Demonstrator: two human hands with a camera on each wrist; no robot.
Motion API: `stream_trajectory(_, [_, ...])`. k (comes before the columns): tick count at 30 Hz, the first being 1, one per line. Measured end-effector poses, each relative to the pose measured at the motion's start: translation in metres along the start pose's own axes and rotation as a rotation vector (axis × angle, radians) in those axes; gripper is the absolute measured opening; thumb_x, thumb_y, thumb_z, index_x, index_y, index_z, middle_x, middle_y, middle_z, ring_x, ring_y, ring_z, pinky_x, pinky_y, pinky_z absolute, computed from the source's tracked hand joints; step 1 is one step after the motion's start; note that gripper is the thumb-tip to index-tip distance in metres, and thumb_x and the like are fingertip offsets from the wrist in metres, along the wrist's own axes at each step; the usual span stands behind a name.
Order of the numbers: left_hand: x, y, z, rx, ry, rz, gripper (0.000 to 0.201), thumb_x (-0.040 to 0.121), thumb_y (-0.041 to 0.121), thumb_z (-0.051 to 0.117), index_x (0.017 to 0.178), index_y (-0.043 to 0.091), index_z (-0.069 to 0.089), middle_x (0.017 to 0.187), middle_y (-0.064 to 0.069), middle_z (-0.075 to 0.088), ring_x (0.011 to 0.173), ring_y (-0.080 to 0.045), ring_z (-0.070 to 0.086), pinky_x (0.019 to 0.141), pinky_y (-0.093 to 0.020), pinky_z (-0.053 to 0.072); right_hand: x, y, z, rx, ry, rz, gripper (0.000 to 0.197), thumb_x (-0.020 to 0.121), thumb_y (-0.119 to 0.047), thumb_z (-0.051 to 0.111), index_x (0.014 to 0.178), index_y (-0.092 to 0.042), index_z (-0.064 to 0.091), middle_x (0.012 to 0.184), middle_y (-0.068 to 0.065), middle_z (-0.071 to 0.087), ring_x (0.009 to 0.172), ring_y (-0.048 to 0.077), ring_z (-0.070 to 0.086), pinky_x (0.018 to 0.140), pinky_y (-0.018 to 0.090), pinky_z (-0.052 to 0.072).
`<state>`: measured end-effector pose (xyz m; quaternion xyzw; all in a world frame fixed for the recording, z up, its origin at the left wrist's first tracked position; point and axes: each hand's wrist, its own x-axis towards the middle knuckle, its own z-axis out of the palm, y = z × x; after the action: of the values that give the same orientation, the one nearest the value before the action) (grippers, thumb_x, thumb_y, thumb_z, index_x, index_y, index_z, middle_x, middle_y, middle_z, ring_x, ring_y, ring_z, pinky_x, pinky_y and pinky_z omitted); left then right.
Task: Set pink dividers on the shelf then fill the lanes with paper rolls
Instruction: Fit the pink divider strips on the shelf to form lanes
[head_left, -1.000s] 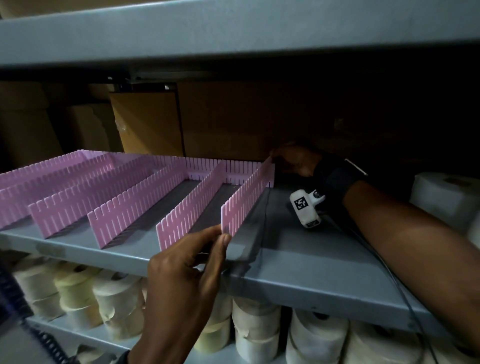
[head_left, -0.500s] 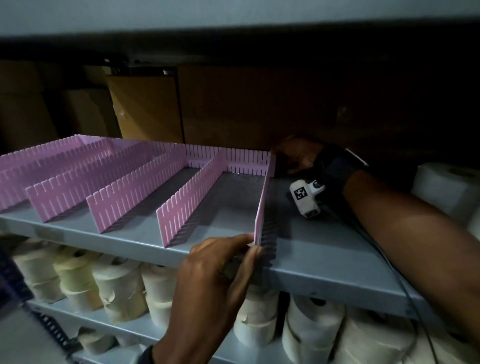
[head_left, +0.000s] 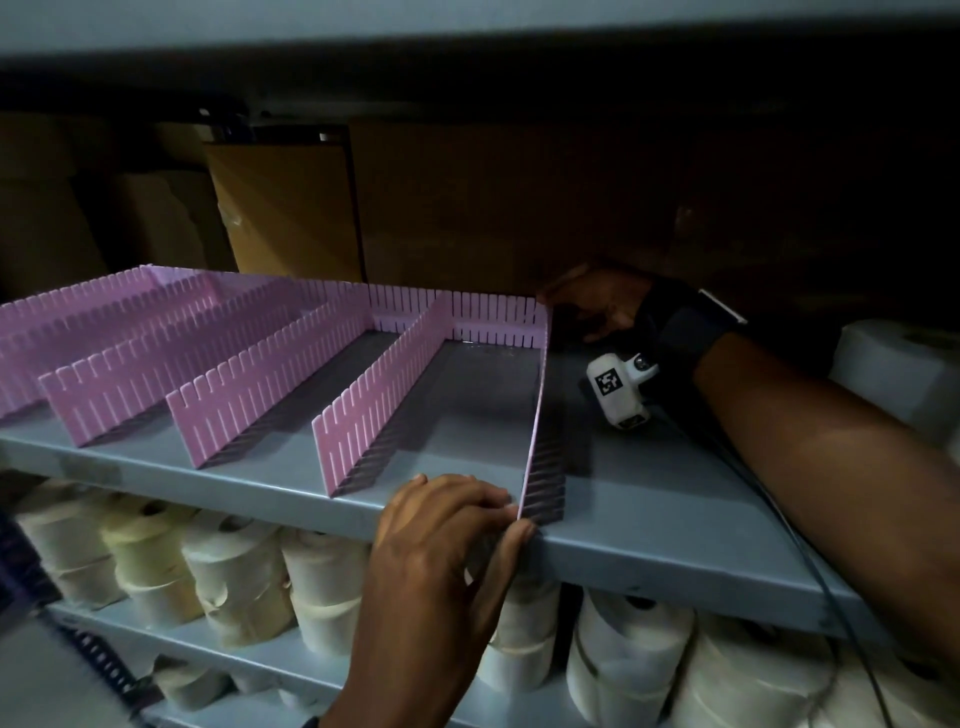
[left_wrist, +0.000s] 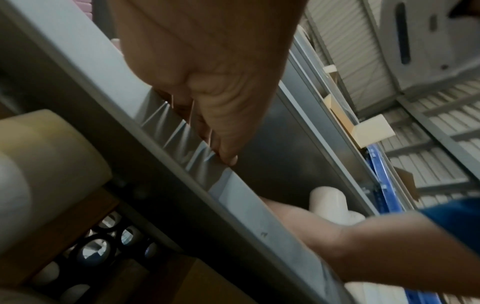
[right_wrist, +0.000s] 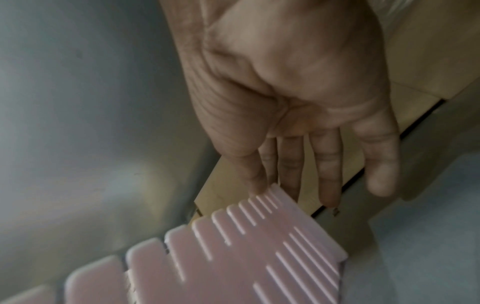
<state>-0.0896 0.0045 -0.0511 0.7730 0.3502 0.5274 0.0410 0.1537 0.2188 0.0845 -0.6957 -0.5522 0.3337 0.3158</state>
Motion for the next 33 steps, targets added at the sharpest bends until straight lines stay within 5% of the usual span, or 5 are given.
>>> stream_trajectory(7, [-0.006, -0.005, 0.010, 0.034, 0.088, 0.090, 0.017, 0.095, 0.025, 0.069, 0.089, 0.013, 0.079, 0.100, 0.005, 0.074, 0.099, -0.020, 0.069, 0.090, -0.048, 0.050, 0.003, -0.001, -0.002, -0.102, -0.014, -0.027, 0.043, 0.087, -0.034, 0.070, 0.127, -0.024, 0.060, 0.133, 0.005, 0.055, 0.116, 0.027, 0.049, 0.074, 0.046, 0.046])
stream_trajectory(10, [-0.008, -0.005, 0.009, 0.044, 0.085, 0.088, 0.015, 0.094, 0.027, 0.071, 0.092, 0.015, 0.079, 0.103, 0.006, 0.074, 0.102, -0.019, 0.070, 0.092, -0.047, 0.051, 0.008, -0.006, -0.007, -0.163, -0.031, -0.031, 0.037, 0.086, -0.034, 0.071, 0.121, -0.025, 0.063, 0.130, 0.006, 0.058, 0.120, 0.029, 0.051, 0.083, 0.047, 0.048])
stream_trajectory(18, [-0.001, 0.011, -0.021, 0.052, 0.104, 0.017, 0.019, 0.092, 0.032, 0.071, 0.100, 0.017, 0.079, 0.105, 0.007, 0.074, 0.098, -0.011, 0.071, 0.086, -0.029, 0.057, -0.019, -0.069, 0.001, -0.136, -0.057, -0.196, 0.014, 0.092, -0.034, 0.065, 0.087, -0.021, 0.062, 0.090, 0.004, 0.065, 0.079, 0.021, 0.063, 0.063, 0.028, 0.056])
stream_trajectory(26, [0.003, -0.025, -0.135, 0.087, 0.260, 0.074, 0.016, 0.095, 0.025, 0.067, 0.098, 0.013, 0.077, 0.097, 0.006, 0.075, 0.089, -0.011, 0.072, 0.077, -0.026, 0.056, -0.116, -0.161, 0.057, -0.446, -0.020, -0.416, 0.031, 0.088, -0.046, 0.064, 0.111, -0.025, 0.065, 0.116, 0.007, 0.065, 0.111, 0.029, 0.060, 0.100, 0.048, 0.047])
stream_trajectory(33, [-0.023, -0.119, -0.266, 0.088, 0.301, -0.037, 0.018, 0.096, 0.028, 0.063, 0.096, 0.016, 0.077, 0.089, 0.012, 0.073, 0.080, -0.006, 0.071, 0.070, -0.034, 0.057, -0.182, -0.250, 0.157, -0.634, 0.011, -0.548, 0.036, 0.077, -0.061, 0.069, 0.099, -0.033, 0.074, 0.084, -0.014, 0.074, 0.086, 0.011, 0.070, 0.070, 0.034, 0.060])
